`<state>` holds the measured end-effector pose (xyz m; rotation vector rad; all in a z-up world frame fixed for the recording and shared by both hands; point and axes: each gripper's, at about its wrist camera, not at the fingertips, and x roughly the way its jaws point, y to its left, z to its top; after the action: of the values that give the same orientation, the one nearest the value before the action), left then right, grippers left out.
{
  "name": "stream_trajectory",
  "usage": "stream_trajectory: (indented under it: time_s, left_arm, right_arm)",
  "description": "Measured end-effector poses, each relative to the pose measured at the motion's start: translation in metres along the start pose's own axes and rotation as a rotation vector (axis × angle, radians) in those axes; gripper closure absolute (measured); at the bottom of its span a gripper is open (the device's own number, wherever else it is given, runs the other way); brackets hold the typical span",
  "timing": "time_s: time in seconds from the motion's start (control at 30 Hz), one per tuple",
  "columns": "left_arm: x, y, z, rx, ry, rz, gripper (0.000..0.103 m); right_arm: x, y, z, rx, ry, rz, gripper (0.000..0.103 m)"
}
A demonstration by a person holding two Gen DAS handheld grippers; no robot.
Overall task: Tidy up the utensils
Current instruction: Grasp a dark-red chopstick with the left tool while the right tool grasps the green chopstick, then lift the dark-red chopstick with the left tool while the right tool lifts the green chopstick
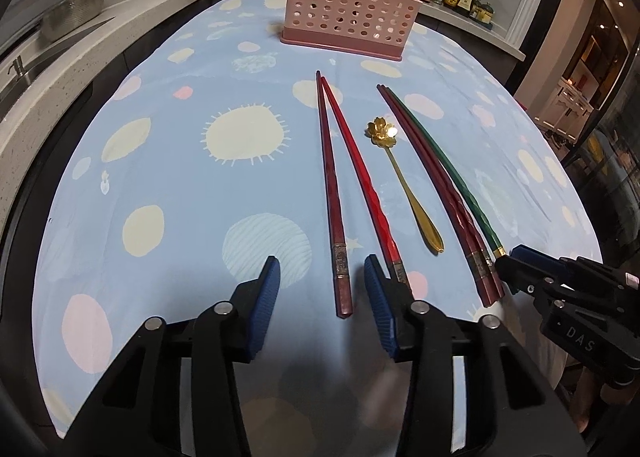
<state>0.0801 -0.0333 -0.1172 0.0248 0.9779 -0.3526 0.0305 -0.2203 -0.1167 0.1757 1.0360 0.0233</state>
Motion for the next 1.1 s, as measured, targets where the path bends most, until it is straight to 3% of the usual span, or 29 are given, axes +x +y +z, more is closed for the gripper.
stream_trajectory:
  time_s: [0.17, 0.23, 0.37, 0.57, 1.1]
  left_arm:
    - [0.004, -0.007, 0.002, 0.040, -0.012, 0.015, 0.074]
    - [0.005, -0.009, 0.002, 0.053, -0.016, 0.021, 0.085]
    - [0.006, -0.009, 0.002, 0.053, -0.016, 0.009, 0.095]
    - [0.005, -0.007, 0.002, 0.040, -0.015, -0.005, 0.095]
    - [-0.049, 0.007, 0.018, -0.038, -0.110, -0.028, 0.096]
  right_arm:
    - [0.001, -0.001, 0.000, 0.004, -0.001, 0.004, 0.079]
    - [0.001, -0.001, 0.000, 0.005, -0.002, 0.004, 0.079]
    - [0.002, -0.004, 0.001, 0.009, -0.004, 0.002, 0.083]
    - [0.002, -0.007, 0.003, 0.017, -0.004, 0.007, 0.094]
    - [-0.033, -0.006, 0.010, 0.029, -0.083, 0.032, 0.095]
